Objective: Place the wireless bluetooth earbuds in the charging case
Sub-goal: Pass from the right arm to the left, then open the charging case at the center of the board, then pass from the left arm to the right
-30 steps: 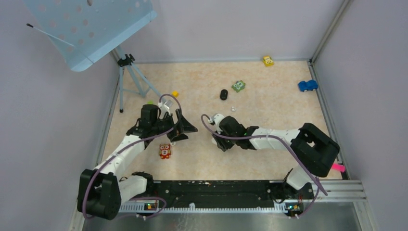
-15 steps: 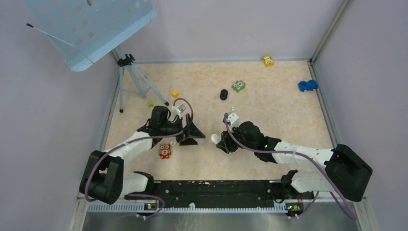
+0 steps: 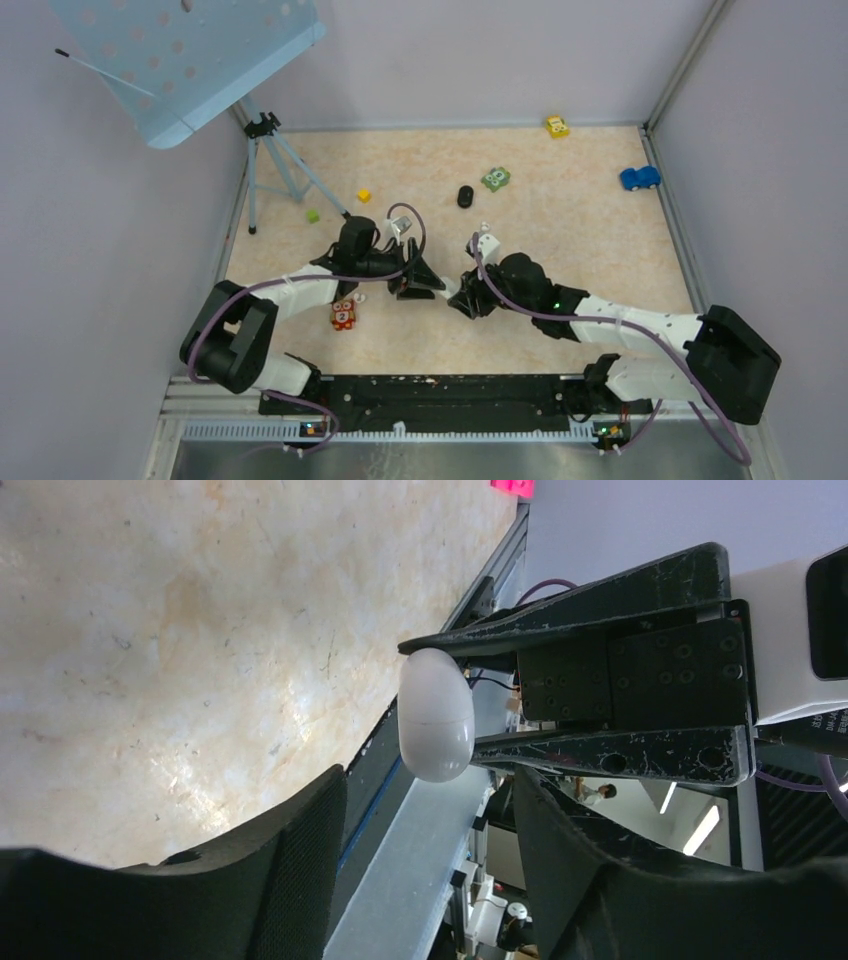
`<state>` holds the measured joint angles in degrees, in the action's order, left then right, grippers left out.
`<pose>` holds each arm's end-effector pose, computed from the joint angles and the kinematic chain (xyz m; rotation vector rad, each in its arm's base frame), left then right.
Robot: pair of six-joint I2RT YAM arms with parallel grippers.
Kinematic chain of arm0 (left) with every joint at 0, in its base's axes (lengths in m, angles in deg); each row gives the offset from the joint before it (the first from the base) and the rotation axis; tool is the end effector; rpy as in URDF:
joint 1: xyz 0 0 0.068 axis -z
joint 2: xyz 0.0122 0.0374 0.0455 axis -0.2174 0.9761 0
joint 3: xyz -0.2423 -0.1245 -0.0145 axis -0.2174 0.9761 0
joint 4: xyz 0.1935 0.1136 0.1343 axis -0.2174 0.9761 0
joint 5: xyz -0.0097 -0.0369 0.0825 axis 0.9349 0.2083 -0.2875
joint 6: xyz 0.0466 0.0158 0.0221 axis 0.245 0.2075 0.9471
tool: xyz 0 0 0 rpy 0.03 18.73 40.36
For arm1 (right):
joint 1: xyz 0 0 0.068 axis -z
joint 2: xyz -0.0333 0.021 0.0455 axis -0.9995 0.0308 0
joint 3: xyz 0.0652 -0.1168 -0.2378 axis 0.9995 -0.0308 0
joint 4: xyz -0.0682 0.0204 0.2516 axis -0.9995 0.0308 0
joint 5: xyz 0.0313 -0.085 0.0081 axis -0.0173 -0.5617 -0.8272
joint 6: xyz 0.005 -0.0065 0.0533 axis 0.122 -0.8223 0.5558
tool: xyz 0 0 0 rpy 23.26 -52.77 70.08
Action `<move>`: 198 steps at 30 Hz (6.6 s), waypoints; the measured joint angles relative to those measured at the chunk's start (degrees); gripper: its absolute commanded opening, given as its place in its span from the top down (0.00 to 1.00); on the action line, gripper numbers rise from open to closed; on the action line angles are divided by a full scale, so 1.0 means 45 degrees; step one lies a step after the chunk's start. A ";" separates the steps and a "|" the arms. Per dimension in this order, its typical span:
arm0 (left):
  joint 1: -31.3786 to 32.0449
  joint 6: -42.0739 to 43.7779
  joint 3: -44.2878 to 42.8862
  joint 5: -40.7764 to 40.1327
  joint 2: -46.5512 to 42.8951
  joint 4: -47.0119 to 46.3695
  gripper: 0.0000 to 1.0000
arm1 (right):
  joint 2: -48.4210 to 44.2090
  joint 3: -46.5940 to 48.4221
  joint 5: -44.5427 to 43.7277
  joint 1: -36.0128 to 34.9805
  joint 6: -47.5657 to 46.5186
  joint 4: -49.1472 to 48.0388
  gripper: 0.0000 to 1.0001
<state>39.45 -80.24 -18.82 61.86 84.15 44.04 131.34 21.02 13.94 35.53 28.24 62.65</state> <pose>0.2251 -0.1463 0.1801 0.0397 2.5029 -1.7257 0.1452 0.1964 0.2022 -0.7154 2.0317 0.8382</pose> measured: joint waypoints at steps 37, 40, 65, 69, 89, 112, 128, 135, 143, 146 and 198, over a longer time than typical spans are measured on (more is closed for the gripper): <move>0.0432 0.0068 -0.1321 0.0398 0.1234 -0.0510 0.69 | -0.1083 -0.0418 -0.0432 -0.0097 0.0345 0.0296 0.66; 0.0442 -0.0267 -0.1287 0.0534 0.1379 -0.1025 0.85 | -0.1093 -0.0418 -0.0510 -0.0097 0.0461 0.0306 0.53; 0.0131 0.1773 -0.2705 0.4507 0.0452 -0.1214 1.00 | -0.4974 -0.0442 0.2696 0.3157 0.5338 -0.1127 0.26; 0.0131 0.1875 -0.2997 0.4828 0.0185 -0.1350 1.00 | -0.4522 -0.1540 0.4022 0.3172 0.6479 -0.2720 0.27; 0.0131 0.1549 -0.3007 0.5110 -0.0219 -0.1860 1.00 | -0.2744 -0.2827 0.5960 0.3172 0.9301 -0.7985 0.66; -0.0029 0.1948 -0.2705 0.4993 -0.1083 -0.1860 1.00 | 0.2526 -0.3847 0.5265 0.3157 1.4916 -1.6752 0.59; 0.0068 0.2312 -0.2701 0.5255 -0.1399 -0.1715 1.00 | 0.2939 -0.3716 0.4789 0.3157 1.4970 -1.6776 0.09; 0.0073 0.2861 -0.2725 0.5319 -0.1399 -0.0971 1.00 | 0.1676 -0.3716 0.5129 0.3157 1.4542 -1.6548 0.08; 0.0073 0.3487 -0.2909 0.5459 -0.1399 -0.0287 1.00 | -0.2788 -0.2365 0.4998 0.3157 1.1089 -0.9326 0.08; 0.0073 0.3657 -0.2939 0.5649 -0.1399 -0.0189 1.00 | -0.4308 -0.1311 0.4337 0.3157 0.9097 -0.5610 0.07; 0.0097 0.5921 -0.3939 0.6363 -0.1219 0.2458 0.92 | -0.2705 0.2200 0.6222 0.2249 0.3113 0.1715 1.00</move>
<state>39.89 -53.60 -36.55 90.49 78.67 55.10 119.16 30.92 41.94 45.65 42.25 70.37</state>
